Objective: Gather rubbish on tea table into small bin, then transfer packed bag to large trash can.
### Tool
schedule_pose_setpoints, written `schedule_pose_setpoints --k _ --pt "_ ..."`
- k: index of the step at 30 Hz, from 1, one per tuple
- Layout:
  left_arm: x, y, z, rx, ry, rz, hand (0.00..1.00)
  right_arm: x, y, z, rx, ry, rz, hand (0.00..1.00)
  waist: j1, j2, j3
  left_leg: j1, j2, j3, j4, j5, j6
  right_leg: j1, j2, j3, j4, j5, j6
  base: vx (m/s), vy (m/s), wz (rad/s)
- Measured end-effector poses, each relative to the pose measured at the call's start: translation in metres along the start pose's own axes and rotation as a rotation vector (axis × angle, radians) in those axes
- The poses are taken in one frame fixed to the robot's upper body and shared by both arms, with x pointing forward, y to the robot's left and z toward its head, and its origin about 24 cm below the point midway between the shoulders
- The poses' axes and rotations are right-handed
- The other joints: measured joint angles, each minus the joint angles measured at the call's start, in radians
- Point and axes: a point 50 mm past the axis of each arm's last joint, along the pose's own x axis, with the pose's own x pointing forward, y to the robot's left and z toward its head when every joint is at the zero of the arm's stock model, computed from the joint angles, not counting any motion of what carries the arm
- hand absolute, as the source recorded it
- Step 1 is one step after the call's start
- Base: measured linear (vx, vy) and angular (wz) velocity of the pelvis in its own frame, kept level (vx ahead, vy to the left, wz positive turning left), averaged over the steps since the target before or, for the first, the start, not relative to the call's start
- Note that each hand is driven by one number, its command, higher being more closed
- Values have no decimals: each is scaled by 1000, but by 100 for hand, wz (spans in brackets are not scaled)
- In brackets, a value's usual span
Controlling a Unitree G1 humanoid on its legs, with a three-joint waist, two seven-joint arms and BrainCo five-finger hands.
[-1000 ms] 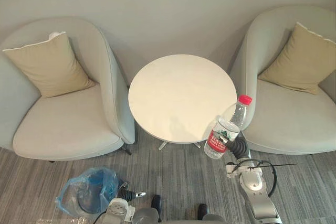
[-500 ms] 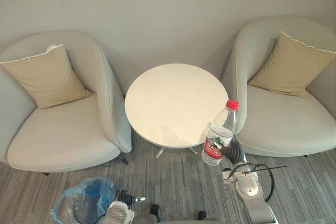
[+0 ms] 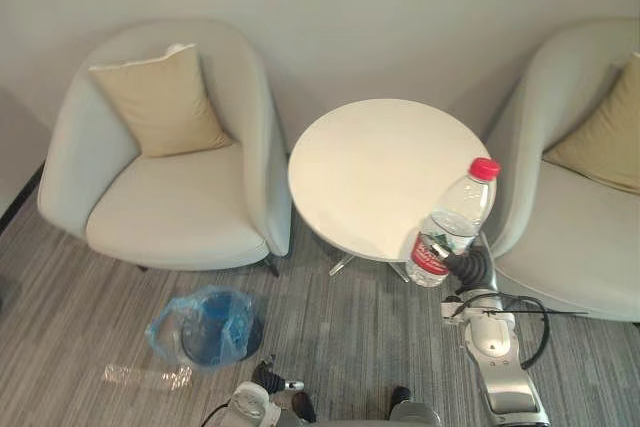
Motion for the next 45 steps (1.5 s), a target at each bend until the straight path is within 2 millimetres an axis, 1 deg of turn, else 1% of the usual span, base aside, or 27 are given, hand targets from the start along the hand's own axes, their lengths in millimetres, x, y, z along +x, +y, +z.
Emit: schedule_pose_setpoints --k 2,5,6,7,8,10,11,12,13,14,15,16,17,18,19,20,22,23,25,27,30,31,32,34,38,44,45 --pt "-1 -1 -2 4 4 -2 0 -3 10 -7 4 36 39 100 6 6 1 12 -10 -1 -1 -3 7 10 -9 7 7 1 1 -71 74 -6" --pt "-1 0 -2 1 -1 1 0 -6 18 -14 -1 72 75 100 9 20 10 13 -35 -2 -26 -15 20 -33 -44 18 96 -56 13 -87 70 5" --pt "-1 0 -3 -7 3 3 0 -7 19 -17 -4 89 85 100 8 21 12 25 -50 -20 -50 -14 24 -50 -46 55 141 -107 14 1 23 38" --pt "-1 1 -5 -6 11 4 0 -9 19 -18 -6 97 90 100 -5 16 16 26 -62 -67 -59 -10 30 -62 -24 128 168 -180 12 11 12 52" --pt "-1 1 -6 -8 16 4 0 -9 19 -19 -6 100 92 100 -14 17 16 25 -65 -87 -61 -8 34 -60 -7 162 170 -200 10 58 -22 78" --pt "-1 2 -9 -28 26 7 0 -10 17 -20 -8 106 90 100 -23 13 16 33 -77 -125 -71 -1 43 -50 25 239 171 -219 -7 131 -3 87" --pt "-1 5 -8 -57 25 20 0 -9 15 -21 -16 105 90 100 -19 3 19 31 -95 -189 -60 3 59 -55 8 239 240 -196 5 193 -3 77" --pt "-1 6 -7 -59 18 26 0 -8 14 -21 -24 105 92 100 -19 4 27 25 -92 -214 -47 -4 70 -75 9 247 305 -197 2 186 -28 96" --pt "-1 6 -4 -67 13 35 0 -8 13 -21 -32 105 97 100 -20 26 39 14 -66 -265 3 -28 82 -174 44 308 485 -211 -25 144 -66 101" --pt "0 6 -2 -71 16 33 0 -9 13 -22 -30 106 102 100 -34 49 50 6 -24 -323 38 -48 72 -198 145 415 443 -243 -36 149 -69 109" --pt "1 7 -2 -74 17 37 0 -10 13 -20 -27 102 100 100 -34 51 57 3 -13 -343 47 -54 70 -215 180 456 431 -243 -35 200 -84 126" --pt "0 11 -5 -78 30 45 0 -14 12 -18 -18 95 95 100 -34 41 60 1 -18 -399 55 -63 63 -245 228 536 394 -235 -22 205 -128 131" --pt "0 12 -7 -77 40 48 0 -17 11 -17 -12 96 87 100 -39 16 51 1 -37 -437 69 -69 52 -254 226 577 339 -213 -21 273 -217 174" --pt "0 13 -10 -82 46 53 0 -22 10 -18 -7 104 83 100 -41 -21 29 -14 -76 -481 117 -99 46 -257 197 588 252 -133 -29 267 -228 154" --pt "0 15 -10 -91 49 58 0 -23 11 -17 -2 104 83 100 -37 -44 22 -30 -98 -505 164 -128 41 -255 179 575 241 -74 -36 222 -206 117" --pt "0 11 -8 -104 49 52 0 -22 10 -17 -6 103 86 100 -36 -23 18 -37 -90 -522 196 -148 34 -246 181 547 251 -76 -38 278 -167 100" --pt "-2 -7 -7 -138 50 20 0 -19 7 -15 -20 89 89 100 -24 53 -3 -89 -48 -510 270 -197 24 -203 195 459 193 -86 -56 320 -115 90" --pt "-2 -8 -6 -143 48 19 0 -17 8 -14 -21 86 91 100 -23 61 -3 -90 -44 -502 282 -198 21 -194 194 447 187 -86 -59 231 -66 86" --pt "-1 -11 1 -151 31 17 0 -15 7 -13 -29 76 94 100 -18 66 6 -96 -4 -355 355 -209 3 -117 198 382 154 -92 -75 168 -71 90" --pt "-1 -11 1 -133 27 16 0 -12 6 -10 -30 64 91 100 -14 61 10 -94 13 -300 362 -208 -4 -92 199 365 152 -93 -75 104 -22 54" --pt "-1 -13 6 -104 7 4 0 -4 2 -5 -23 41 58 100 -18 45 18 -96 25 -161 316 -208 -33 -70 162 320 117 -93 -75 57 53 68" --pt "0 -13 9 -90 -1 2 0 -3 -2 -10 -30 59 33 100 -28 45 27 -92 75 -36 260 -194 -34 -54 148 274 107 -96 -70 29 63 93" --pt "0 -13 10 -79 2 -1 0 -4 -7 -19 -43 98 13 100 -33 37 32 -63 73 9 205 -148 -16 -41 130 248 106 -107 -52 27 74 86" --pt "0 -9 10 -50 1 6 0 -7 -6 -25 -40 132 8 100 -24 30 31 -44 40 -13 168 -129 -14 -20 109 232 89 -105 -47 23 128 47" --pt "0 -6 3 -14 17 10 0 -11 12 -25 -10 142 63 100 -19 42 26 6 -1 3 110 -116 6 12 87 261 52 -89 -21 27 141 -5" --pt "0 0 -3 -10 38 28 0 -15 25 -44 -43 222 132 100 -19 40 23 6 1 7 96 -110 13 1 95 274 50 -85 -16 -1 27 -9" --pt "0 3 -5 -39 50 43 0 -11 34 -46 -82 219 179 100 -18 39 26 -4 3 18 68 -90 12 -30 100 285 54 -79 -19 -92 -41 -26"
